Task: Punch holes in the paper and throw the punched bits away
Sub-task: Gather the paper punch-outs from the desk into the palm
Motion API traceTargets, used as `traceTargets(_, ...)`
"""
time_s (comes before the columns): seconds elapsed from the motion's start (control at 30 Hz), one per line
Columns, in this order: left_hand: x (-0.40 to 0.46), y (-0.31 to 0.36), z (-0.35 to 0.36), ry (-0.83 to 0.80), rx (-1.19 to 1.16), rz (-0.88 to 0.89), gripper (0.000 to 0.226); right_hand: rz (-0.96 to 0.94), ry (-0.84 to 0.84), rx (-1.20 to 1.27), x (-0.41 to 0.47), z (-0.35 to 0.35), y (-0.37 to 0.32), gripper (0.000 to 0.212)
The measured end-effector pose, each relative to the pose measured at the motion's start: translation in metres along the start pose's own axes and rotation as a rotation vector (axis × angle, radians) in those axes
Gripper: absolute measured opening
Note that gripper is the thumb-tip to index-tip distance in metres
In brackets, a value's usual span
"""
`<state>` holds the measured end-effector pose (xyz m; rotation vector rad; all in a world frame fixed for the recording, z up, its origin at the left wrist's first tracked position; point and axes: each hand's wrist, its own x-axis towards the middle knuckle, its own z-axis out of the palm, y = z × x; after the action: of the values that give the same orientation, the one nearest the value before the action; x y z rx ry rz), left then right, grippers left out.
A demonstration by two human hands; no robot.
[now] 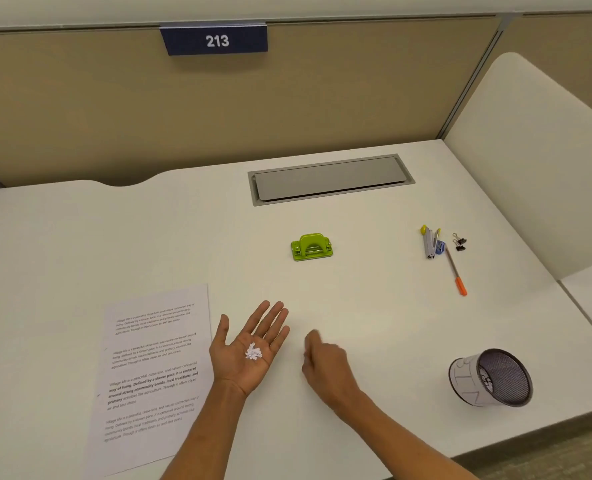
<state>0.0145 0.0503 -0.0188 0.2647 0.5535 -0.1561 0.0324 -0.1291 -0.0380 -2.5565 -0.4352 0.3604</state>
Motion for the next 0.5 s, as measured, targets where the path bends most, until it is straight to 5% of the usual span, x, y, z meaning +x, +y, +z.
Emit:
traceTargets(0.07,0.001,-0.002,0.000,-0.004,0.007,-0.014,0.073,0.207,0.066,0.415,0.006,-0.009,-0.003,0.023)
traceTargets(0.17,0.004,-0.005,0.001,0.002,0.031,-0.025,0.074,0.258,0.096,0.677,0.011,-0.025,-0.014,0.030)
traceTargets(0.4,0.013,-0.015,0.006,-0.039,0.082,-0.075,0.077,-0.057,-0.064,0.532,0.026,-0.043,-0.056,0.016)
traceTargets(0.5,0.013,-0.017,0.010,-0.049,0.089,-0.085,0.077,-0.124,-0.008,0.410,0.030,-0.046,-0.060,0.018)
